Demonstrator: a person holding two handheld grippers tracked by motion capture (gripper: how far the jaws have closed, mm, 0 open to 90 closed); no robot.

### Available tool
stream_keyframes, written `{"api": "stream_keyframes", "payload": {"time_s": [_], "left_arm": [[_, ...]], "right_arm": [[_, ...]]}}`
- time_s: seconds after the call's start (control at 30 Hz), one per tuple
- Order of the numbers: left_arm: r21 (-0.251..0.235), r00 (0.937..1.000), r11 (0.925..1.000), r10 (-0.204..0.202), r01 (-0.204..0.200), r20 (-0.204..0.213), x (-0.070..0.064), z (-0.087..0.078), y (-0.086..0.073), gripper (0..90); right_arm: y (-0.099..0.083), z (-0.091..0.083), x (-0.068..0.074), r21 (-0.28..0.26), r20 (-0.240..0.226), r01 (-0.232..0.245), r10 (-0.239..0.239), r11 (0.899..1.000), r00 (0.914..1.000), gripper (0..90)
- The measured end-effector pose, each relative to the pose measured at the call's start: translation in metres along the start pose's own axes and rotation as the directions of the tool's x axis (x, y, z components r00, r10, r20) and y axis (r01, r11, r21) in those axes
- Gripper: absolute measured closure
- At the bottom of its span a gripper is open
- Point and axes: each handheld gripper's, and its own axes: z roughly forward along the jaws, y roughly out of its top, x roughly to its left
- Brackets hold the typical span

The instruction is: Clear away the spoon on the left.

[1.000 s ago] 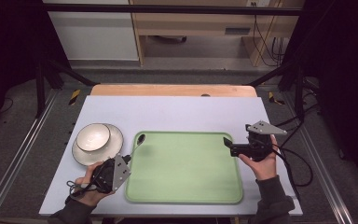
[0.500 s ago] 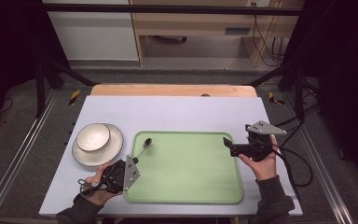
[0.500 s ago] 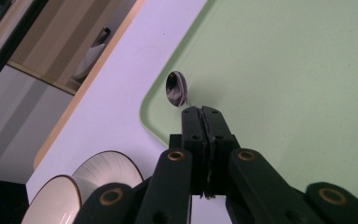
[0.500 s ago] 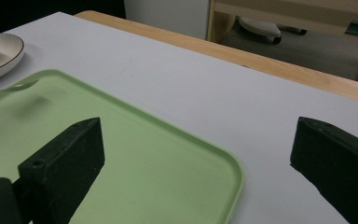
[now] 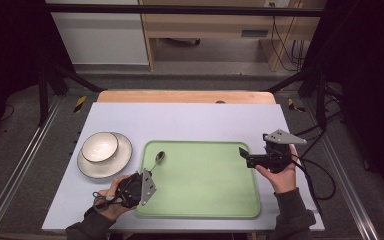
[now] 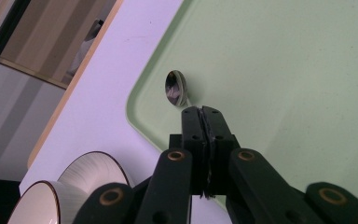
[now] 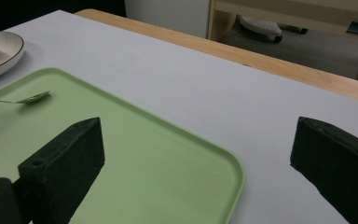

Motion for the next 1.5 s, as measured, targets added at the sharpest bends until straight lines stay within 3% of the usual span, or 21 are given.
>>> {"api": "stream_keyframes", "payload": {"time_s": [0.6, 0.77, 0.83, 1.0, 1.5], "left_arm": [[0.018, 0.998, 0.9981, 0.06, -0.059, -0.021, -0.01, 0.003, 0.005, 86.9], [0.002, 0.9983, 0.9985, 0.054, -0.054, -0.019, -0.012, 0.003, 0.006, 85.5], [0.02, 0.997, 0.9969, 0.076, -0.076, -0.013, -0.011, 0.002, 0.007, 83.7], [-0.001, 0.9975, 0.9975, 0.071, -0.071, -0.01, -0.013, 0.002, 0.007, 82.2], [-0.004, 0.9949, 0.995, 0.1, -0.1, 0.015, -0.016, 0.003, 0.008, 80.9]], "right_arm": [[0.0, 0.001, 0.0, 0.004, -0.001, 0.007, -0.007, 1.0, 1.0, 3.1], [0.0, 0.001, 0.001, 0.004, -0.003, 0.004, -0.004, 1.0, 1.0, 3.1], [0.0, 0.001, 0.001, 0.004, -0.004, 0.004, -0.004, 1.0, 1.0, 3.2], [0.0, 0.001, 0.0, 0.004, -0.003, 0.006, -0.006, 1.0, 1.0, 3.2], [0.0, 0.0, 0.001, 0.002, -0.007, 0.001, -0.001, 1.0, 1.0, 3.2]]}}
